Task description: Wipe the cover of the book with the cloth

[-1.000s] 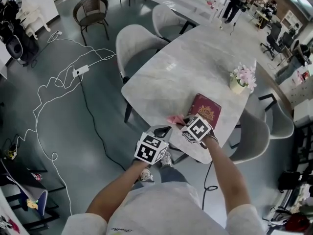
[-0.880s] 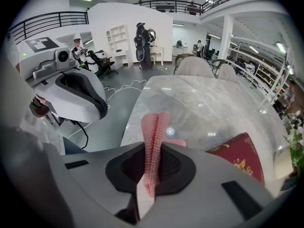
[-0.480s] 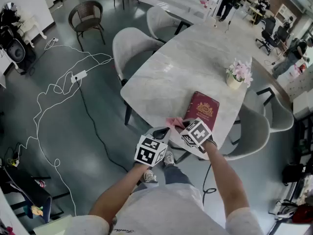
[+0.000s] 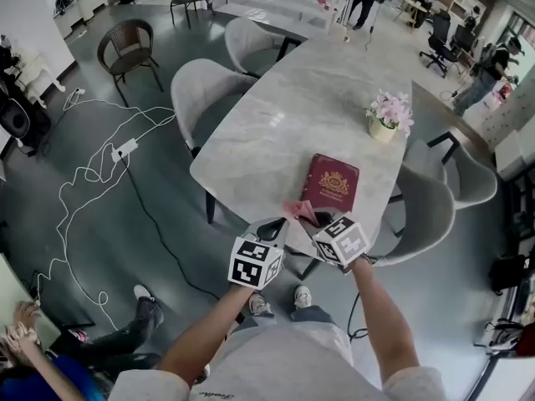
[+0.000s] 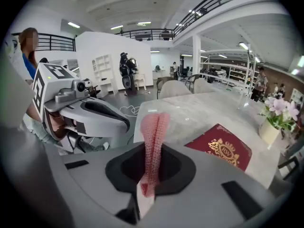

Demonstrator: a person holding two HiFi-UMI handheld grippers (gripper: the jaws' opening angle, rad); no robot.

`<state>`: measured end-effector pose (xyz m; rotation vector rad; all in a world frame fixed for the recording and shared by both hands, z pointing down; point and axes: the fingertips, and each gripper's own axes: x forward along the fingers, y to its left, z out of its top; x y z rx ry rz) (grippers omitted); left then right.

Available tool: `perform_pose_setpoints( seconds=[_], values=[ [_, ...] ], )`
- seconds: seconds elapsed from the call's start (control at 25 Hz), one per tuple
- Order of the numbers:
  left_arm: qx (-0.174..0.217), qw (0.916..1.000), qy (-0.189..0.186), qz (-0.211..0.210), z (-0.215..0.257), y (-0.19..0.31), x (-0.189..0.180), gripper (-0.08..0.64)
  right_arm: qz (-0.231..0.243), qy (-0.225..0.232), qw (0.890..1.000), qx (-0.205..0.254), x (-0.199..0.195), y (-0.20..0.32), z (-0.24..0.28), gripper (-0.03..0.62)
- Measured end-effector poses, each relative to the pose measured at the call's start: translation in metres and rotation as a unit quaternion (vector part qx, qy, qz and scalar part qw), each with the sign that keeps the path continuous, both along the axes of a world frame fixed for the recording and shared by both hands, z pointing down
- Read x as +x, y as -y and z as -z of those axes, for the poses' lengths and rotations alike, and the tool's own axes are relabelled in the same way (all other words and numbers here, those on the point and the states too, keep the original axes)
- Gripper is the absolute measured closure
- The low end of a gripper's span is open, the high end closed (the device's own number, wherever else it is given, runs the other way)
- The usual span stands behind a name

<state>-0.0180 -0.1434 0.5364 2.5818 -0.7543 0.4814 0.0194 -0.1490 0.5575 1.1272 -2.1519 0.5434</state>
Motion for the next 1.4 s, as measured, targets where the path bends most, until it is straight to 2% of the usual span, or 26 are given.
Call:
perform_pose_setpoints(
  seconds=[0.28, 0.8, 1.04, 1.4],
  values=[
    [0.021, 0.9997, 0.000, -0.012, 0.016, -0.015, 0.037, 0.554, -0.056, 0.031, 0.996, 0.060, 0.038, -0.018, 0.034, 0.574],
    [0.055, 0.9984, 0.007, -0.006, 0.045, -0.041, 0.105, 0.552, -0.131, 0.067, 0.979, 0.144, 0.120, -0.060, 0.079, 0.574],
    [0.069, 0.9976, 0.005, -0.003, 0.057, -0.052, 0.121, 0.552, -0.154, 0.083, 0.969, 0.176, 0.145, -0.076, 0.098, 0.575],
    [0.089, 0.9959, -0.002, 0.011, 0.074, -0.060, 0.130, 0.554, -0.156, 0.090, 0.963, 0.202, 0.159, -0.086, 0.107, 0.575]
  ],
)
